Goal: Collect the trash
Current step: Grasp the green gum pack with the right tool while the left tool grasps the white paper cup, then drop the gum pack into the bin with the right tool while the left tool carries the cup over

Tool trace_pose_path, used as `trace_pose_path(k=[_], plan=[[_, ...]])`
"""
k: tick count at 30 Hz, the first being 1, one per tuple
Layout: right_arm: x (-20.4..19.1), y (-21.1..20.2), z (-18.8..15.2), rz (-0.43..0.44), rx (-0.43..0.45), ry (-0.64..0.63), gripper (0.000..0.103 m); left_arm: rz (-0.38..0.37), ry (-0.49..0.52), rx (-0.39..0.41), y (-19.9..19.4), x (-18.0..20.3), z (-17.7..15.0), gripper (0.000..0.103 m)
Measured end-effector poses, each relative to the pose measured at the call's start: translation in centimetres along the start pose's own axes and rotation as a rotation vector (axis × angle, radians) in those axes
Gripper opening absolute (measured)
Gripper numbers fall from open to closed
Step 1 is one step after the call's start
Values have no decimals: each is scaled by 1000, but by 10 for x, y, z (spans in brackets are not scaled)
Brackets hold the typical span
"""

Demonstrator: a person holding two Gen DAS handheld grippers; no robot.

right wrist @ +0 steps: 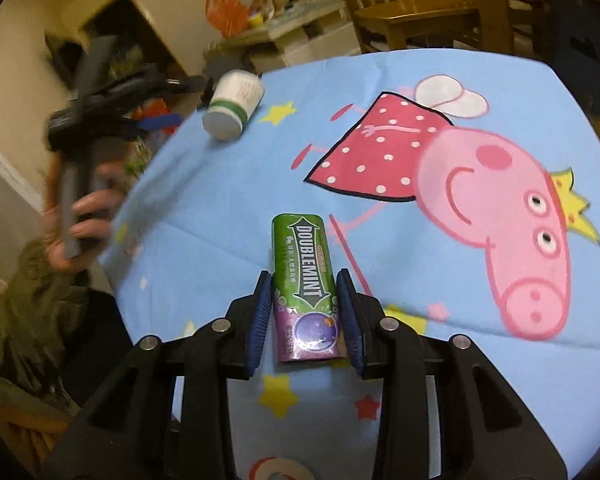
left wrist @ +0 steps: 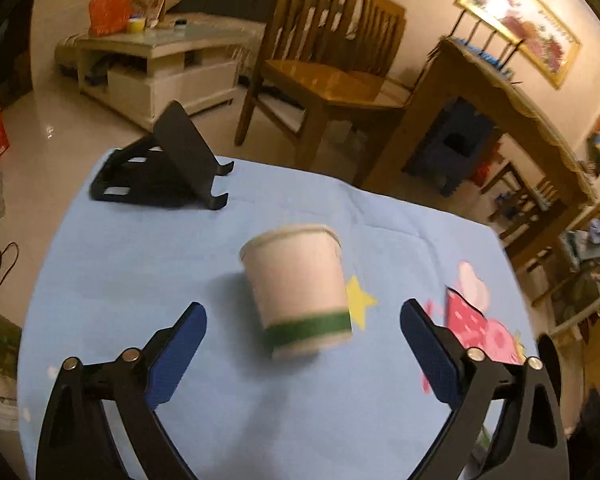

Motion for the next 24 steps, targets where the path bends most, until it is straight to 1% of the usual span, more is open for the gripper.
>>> trace_pose_path(k=[1, 2, 4, 5, 6, 8, 10, 13, 16, 19, 23, 24], plan=[[0, -1, 0, 0, 6, -3, 32, 27, 11, -17, 8, 4, 4, 87], [-1, -4, -2, -2, 9, -6, 32, 62, 20, -50, 21, 9, 7, 81], [0, -7, -5, 12, 13, -5, 32, 64, 5, -93, 36, 11, 7, 73], [2, -9, -5, 26, 14, 5, 32, 49, -8, -112, 42, 11, 5, 60], [4, -9, -5, 38, 14, 14, 32, 40, -15, -115, 44, 10, 5, 59], [3, -10, -6, 45, 18, 13, 32, 49, -12, -93, 42, 12, 1, 57], [3, -13, -7, 52, 20, 10, 32, 63, 0, -83, 38, 14, -4, 56], [7, -17, -7, 66, 27, 24, 32, 68, 26, -60, 21, 23, -19, 56], [13, -25, -6, 72, 53, 46, 32, 117, 101, -22, -5, 42, -38, 57], [15, -35, -6, 61, 83, 50, 32, 157, 181, 16, -34, 68, -65, 57], [19, -55, -8, -11, 146, 48, 31, 190, 285, 44, -56, 110, -90, 57], [22, -61, -9, -21, 164, 55, 31, 186, 308, 53, -61, 122, -94, 57]])
Point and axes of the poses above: each gripper's, at about its wrist camera, not at the fingertips, and y roughly the way its jaws point, x to its right, z to its top, the point moved 1 cm from there along y, roughly the way its jaws point, and after that the axes turned 9 degrees about y, right-handed, at the moved point
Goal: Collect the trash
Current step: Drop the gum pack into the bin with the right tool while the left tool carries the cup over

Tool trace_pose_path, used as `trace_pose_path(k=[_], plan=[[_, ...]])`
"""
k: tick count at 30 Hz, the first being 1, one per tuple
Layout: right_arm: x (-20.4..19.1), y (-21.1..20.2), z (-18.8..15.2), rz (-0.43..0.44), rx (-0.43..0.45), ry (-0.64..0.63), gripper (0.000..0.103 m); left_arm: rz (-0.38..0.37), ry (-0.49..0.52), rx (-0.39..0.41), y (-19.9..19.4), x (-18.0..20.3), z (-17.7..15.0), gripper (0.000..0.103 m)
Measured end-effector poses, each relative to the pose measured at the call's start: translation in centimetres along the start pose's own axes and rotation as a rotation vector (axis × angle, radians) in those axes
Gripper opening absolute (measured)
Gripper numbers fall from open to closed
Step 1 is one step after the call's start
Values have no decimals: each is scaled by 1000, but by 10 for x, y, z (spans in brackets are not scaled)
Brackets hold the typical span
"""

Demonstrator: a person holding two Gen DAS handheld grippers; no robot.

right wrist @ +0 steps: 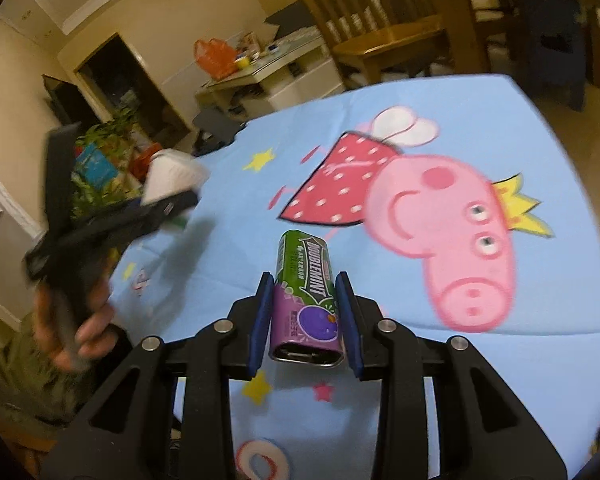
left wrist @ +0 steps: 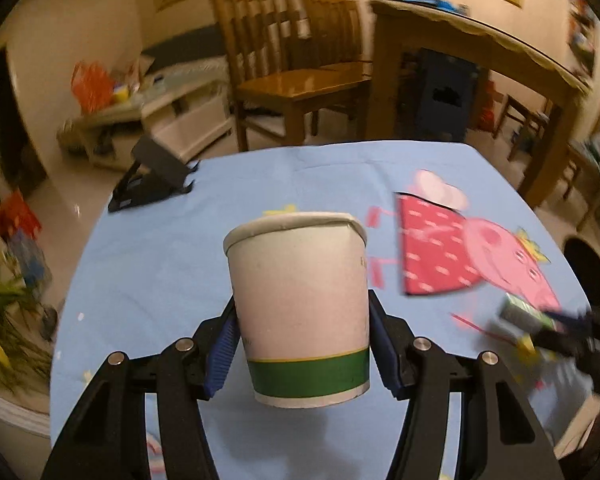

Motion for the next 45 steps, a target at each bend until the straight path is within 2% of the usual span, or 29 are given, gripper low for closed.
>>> trace_pose_path(k=[3, 10, 18, 23, 26, 28, 31, 38, 45], plan=[[13, -25, -1, -30, 66, 40, 31, -39, 41, 28, -16, 30, 7, 57], [59, -88, -19, -119, 198, 169, 31, -50, 132, 87, -39, 79, 16, 57], [83, -98, -21, -151, 213, 252, 31, -51, 194, 108, -45, 115, 20, 58], [98, -117, -17, -191, 270, 291, 31, -59, 234, 119, -47, 136, 28, 58], [108, -139, -14, -299, 331, 278, 31, -67, 263, 126, -47, 153, 32, 58], [113, -153, -15, -405, 373, 251, 31, -76, 284, 132, -47, 166, 35, 58], [129, -162, -19, -462, 394, 271, 31, -92, 310, 132, -45, 183, 37, 58], [158, -176, -27, -481, 433, 363, 31, -128, 375, 122, -36, 228, 39, 58], [169, -187, -33, -426, 469, 421, 31, -157, 409, 109, -29, 257, 37, 58]])
Point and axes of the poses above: each gripper's, at about its wrist camera, not at the fingertips, and y roughly the way its jaws point, x to its right, z to its top, the point moved 1 cm from there along y, roughly the way its jaws point, and after that the axes turned 9 degrees about y, right-handed, at the moved point
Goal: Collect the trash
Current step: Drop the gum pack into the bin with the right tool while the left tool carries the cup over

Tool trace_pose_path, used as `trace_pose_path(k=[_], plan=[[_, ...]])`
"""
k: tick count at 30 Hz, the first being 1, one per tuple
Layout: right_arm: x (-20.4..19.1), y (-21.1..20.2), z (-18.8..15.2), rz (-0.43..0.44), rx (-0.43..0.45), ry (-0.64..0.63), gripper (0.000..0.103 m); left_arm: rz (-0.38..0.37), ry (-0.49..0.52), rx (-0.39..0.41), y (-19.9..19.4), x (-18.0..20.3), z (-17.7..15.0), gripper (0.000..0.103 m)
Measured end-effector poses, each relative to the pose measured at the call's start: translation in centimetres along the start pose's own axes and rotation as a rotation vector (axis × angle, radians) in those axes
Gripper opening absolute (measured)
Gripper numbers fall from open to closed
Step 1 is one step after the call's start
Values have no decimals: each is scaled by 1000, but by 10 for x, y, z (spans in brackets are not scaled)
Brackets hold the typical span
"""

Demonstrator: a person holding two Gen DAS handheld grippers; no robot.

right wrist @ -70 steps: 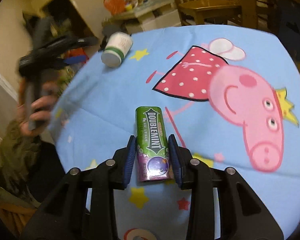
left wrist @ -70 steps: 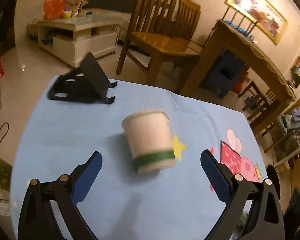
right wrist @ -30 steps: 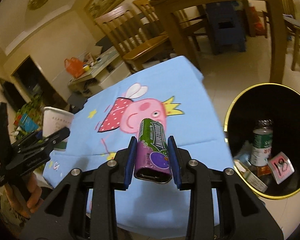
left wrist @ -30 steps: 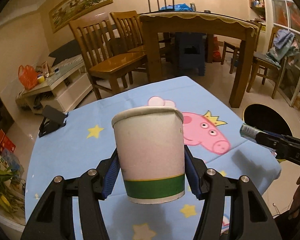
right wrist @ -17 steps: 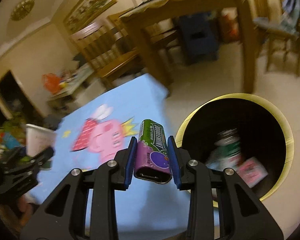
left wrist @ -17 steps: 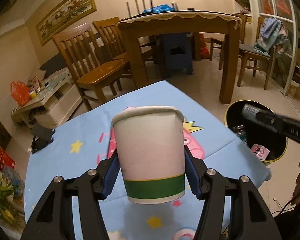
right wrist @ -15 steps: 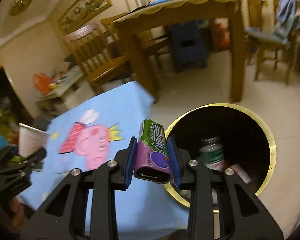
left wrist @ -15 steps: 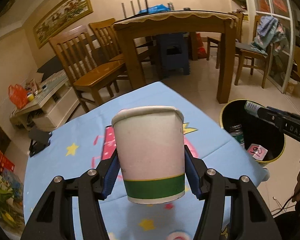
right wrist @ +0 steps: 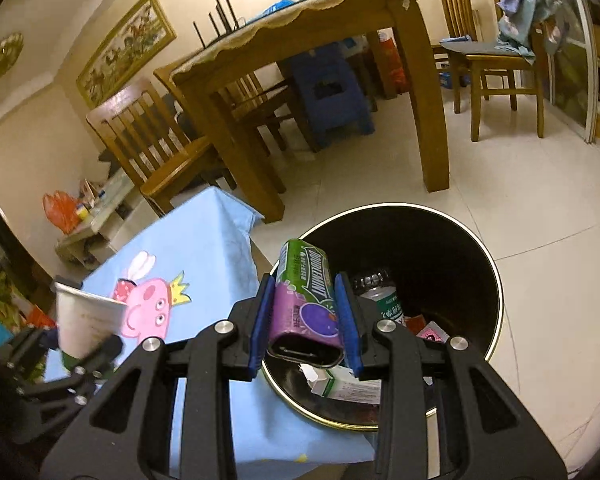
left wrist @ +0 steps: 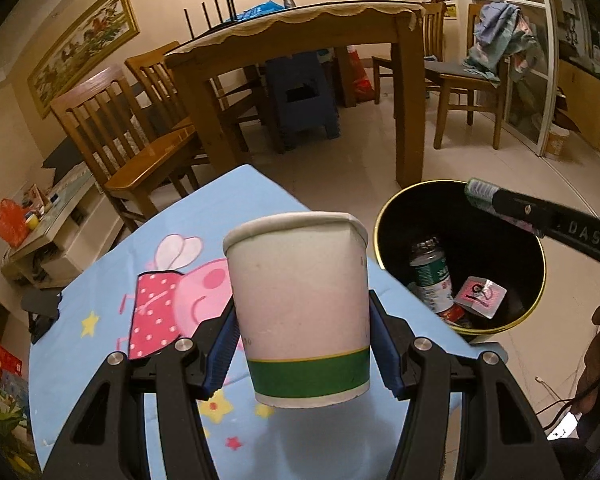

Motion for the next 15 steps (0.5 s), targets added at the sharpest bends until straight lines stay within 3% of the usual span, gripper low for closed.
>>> trace_pose_path(k=[7, 15], plan=[[0, -6, 1, -9, 16, -1, 31, -12, 4, -32, 14, 6, 0, 58], [15, 5, 8, -220, 34, -36, 31, -29, 10, -38, 18, 13, 6, 58]])
Point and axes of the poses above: each gripper's, at about its wrist camera, not at the fingertips, and y roughly the way its jaws point, x to its right, z to its top, the point moved 1 cm from there along y, roughly the way its jaws point, and after that the axes turned 9 degrees about y, right-handed, at the moved point
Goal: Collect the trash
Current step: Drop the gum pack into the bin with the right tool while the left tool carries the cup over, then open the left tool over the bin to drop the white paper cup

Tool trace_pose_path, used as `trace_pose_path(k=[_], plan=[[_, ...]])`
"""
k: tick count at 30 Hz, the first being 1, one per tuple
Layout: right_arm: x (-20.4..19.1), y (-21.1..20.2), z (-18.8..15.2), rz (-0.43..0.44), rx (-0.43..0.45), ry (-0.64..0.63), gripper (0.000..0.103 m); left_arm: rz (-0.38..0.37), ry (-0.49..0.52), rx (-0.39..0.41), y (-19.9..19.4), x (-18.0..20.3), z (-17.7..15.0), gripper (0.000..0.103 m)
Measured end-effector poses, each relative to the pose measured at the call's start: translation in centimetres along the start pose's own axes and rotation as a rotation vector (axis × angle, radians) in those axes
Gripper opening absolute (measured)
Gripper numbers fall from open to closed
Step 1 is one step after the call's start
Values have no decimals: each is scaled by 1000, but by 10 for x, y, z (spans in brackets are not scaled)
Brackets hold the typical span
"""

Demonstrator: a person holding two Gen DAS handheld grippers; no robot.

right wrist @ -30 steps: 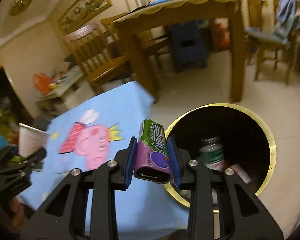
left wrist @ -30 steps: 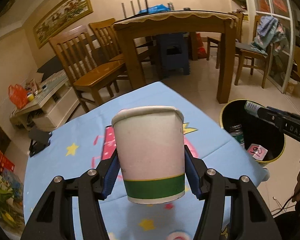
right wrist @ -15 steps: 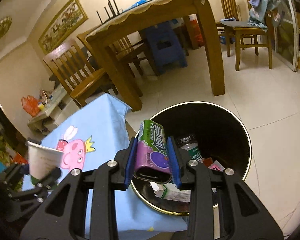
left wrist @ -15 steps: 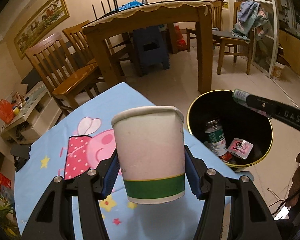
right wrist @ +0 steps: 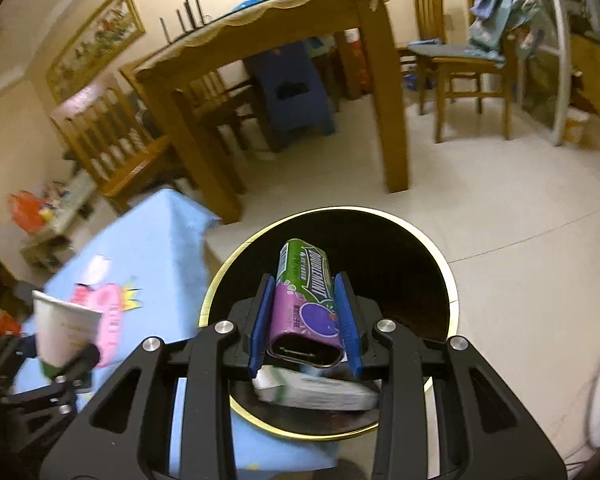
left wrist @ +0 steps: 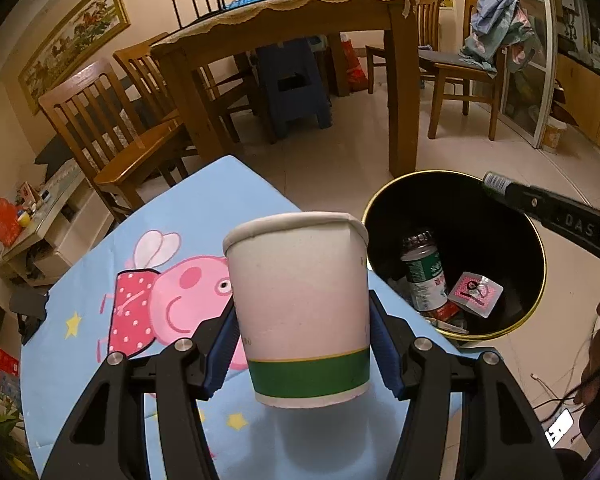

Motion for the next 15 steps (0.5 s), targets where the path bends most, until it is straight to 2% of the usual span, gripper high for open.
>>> trace_pose_path(k=[3, 9, 10, 11, 12, 13, 15], plan=[[-1, -1, -1, -46, 20, -22, 31, -7, 14, 5, 1, 6, 5, 58], [-2, 8, -3, -43, -3, -24, 32, -21, 30, 17, 2, 18, 13, 58], [0, 10, -3, -45, -4, -16, 38, -22, 34, 18, 4, 20, 15, 58], [1, 10, -2, -50, -5, -9, 49, -22, 37, 18, 5, 20, 15, 58], [3, 8, -2, -48, 3, 3, 75, -23, 40, 18, 7, 21, 17, 58], [4, 6, -1, -49, 16, 10, 81, -28, 42, 17, 9, 23, 18, 58], [3, 0, 0, -63, 42, 7, 81, -38, 43, 14, 11, 26, 21, 58]])
Point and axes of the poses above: each gripper's, at about its wrist camera, not at the fingertips, and y roughly the way its jaws point, x to its right, z to its top, the point moved 1 cm from there along y, roughly the way its jaws point, and after that the axes turned 9 degrees about y, right-handed, at the moved point
